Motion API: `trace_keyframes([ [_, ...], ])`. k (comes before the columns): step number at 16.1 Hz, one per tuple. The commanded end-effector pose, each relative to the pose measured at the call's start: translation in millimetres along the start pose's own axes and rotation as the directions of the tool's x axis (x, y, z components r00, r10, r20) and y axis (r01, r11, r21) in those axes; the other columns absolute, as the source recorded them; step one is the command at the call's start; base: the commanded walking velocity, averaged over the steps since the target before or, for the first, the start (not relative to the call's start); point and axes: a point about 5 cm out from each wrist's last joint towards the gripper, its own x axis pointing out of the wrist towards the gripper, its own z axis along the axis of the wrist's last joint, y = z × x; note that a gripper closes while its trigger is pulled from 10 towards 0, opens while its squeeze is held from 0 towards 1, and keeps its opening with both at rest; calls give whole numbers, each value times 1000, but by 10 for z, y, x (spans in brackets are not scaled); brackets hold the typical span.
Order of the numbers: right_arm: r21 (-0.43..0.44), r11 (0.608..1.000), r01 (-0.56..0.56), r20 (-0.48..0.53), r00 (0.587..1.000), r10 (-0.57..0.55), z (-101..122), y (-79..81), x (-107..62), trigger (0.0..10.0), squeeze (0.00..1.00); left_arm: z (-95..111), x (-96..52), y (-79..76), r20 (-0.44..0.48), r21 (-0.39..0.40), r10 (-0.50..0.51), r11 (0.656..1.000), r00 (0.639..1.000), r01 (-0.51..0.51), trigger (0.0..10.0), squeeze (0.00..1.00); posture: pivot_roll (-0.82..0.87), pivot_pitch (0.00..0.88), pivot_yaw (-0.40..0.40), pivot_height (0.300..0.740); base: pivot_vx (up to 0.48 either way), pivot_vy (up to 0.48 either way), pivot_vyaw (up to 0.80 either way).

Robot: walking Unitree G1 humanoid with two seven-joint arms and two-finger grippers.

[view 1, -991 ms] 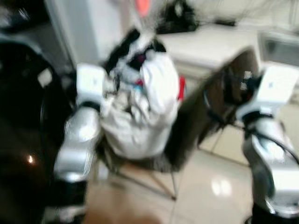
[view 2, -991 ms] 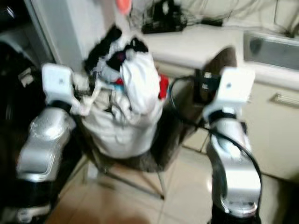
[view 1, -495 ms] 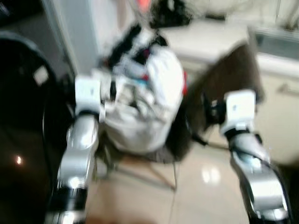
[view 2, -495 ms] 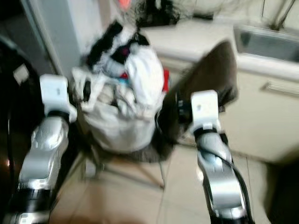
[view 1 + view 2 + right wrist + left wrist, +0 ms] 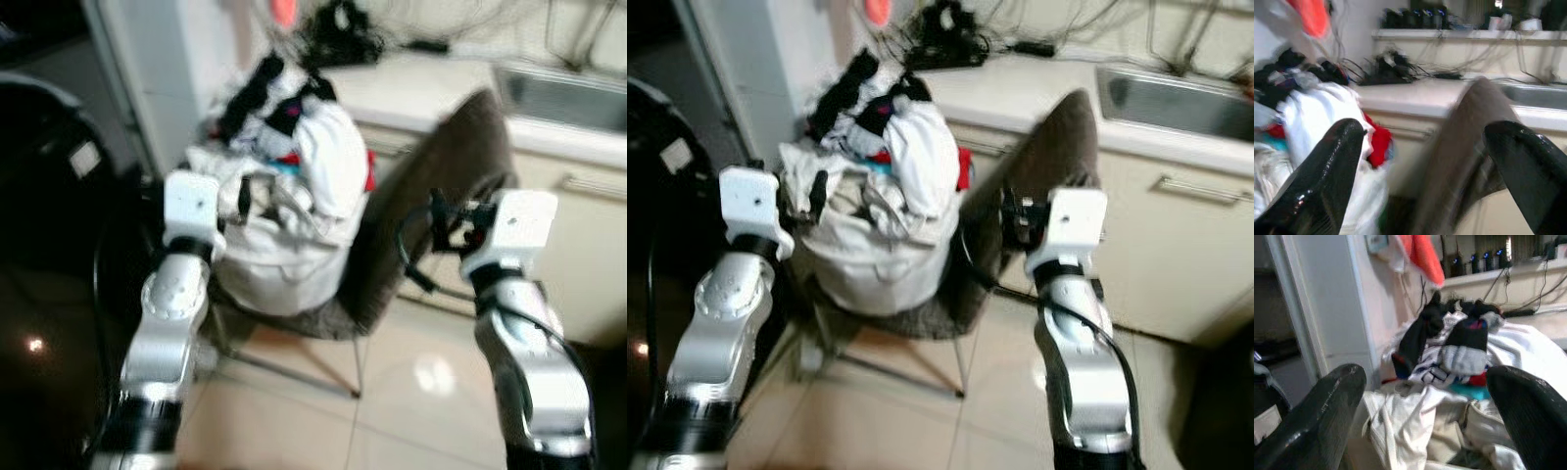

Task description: Clothes washing

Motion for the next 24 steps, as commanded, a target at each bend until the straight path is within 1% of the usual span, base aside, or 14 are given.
trace_keyframes([
  [1, -4, 1000, 28, 14, 1000, -28, 68, -72, -4, 10000, 0, 115, 55, -69, 42, -3, -34, 999, 999, 34, 10000, 0, -24, 0, -2, 740, 450, 0, -800],
  [2, -3, 1000, 30, 20, 999, -30, 90, -77, 1, 10000, 0, 133, 66, -67, 48, -2, -34, 999, 998, 34, 10000, 0, -24, 0, -2, 740, 450, 0, -575],
  [5, -19, 1000, 24, 51, 998, -23, 182, -94, 25, 10000, 0, 187, 107, -52, 67, 3, -25, 1000, 997, 25, 10000, 0, -29, 0, 4, 740, 447, 0, 0],
  [9, -44, 999, -6, 67, 998, 9, 260, -82, 29, 10000, 0, 191, 105, -23, 69, 12, 4, 1000, 998, -5, 10000, 0, -34, 0, 7, 740, 446, 0, 0],
  [10, -95, 992, -79, 78, 993, 87, 314, -26, 31, 10000, 0, 212, 104, 44, 76, 21, 44, 999, 996, -46, 10000, 0, -33, 0, 6, 740, 439, 0, 800],
  [11, -95, 992, -79, 78, 993, 87, 314, -26, 31, 10000, 0, 212, 104, 44, 76, 21, 44, 999, 996, -46, 10000, 0, -33, 0, 6, 740, 439, 0, 800],
  [13, -105, 986, -129, 82, 987, 138, 350, 34, 29, 10000, 0, 264, 106, 148, 92, 17, 95, 995, 991, -97, 10000, 0, -29, 0, 3, 740, 193, 0, 800],
  [15, -99, 983, -155, 84, 983, 163, 363, 59, 24, 10000, 0, 287, 100, 185, 97, 1, 103, 995, 990, -104, 10000, 0, -23, 0, -1, 740, 0, 0, 800],
  [17, -104, 969, -226, 82, 969, 235, 372, 127, -1, 10000, 0, 326, 80, 214, 117, 16, 84, 996, 990, -86, 10000, 0, -17, 0, -3, 740, 0, 0, 800],
  [19, -105, 967, -234, 80, 967, 242, 369, 135, -8, 10000, 0, 328, 76, 216, 116, 22, 75, 997, 990, -78, 10000, 0, -14, 0, -5, 740, 0, 0, 800],
  [21, -97, 970, -222, 76, 970, 229, 354, 129, -14, 10000, 0, 331, 76, 211, 113, 46, 55, 997, 992, -61, 10000, 0, -14, 0, -5, 740, 0, 0, 800],
  [22, -52, 985, -165, 68, 983, 168, 319, 86, -11, 10000, 0, 330, 87, 180, 109, 69, 28, 997, 994, -35, 10000, 0, -10, 0, -5, 740, 0, 0, 0],
  [23, -39, 989, -141, 55, 988, 143, 297, 61, -7, 10000, 0, 318, 98, 159, 99, 85, 18, 996, 995, -26, 10000, 0, -12, 0, -1, 740, 0, 0, 0],
  [24, -39, 989, -141, 55, 988, 143, 297, 61, -7, 10000, 0, 318, 98, 159, 99, 85, 18, 996, 995, -26, 10000, 0, -12, 0, -1, 740, 0, 0, 0],
])
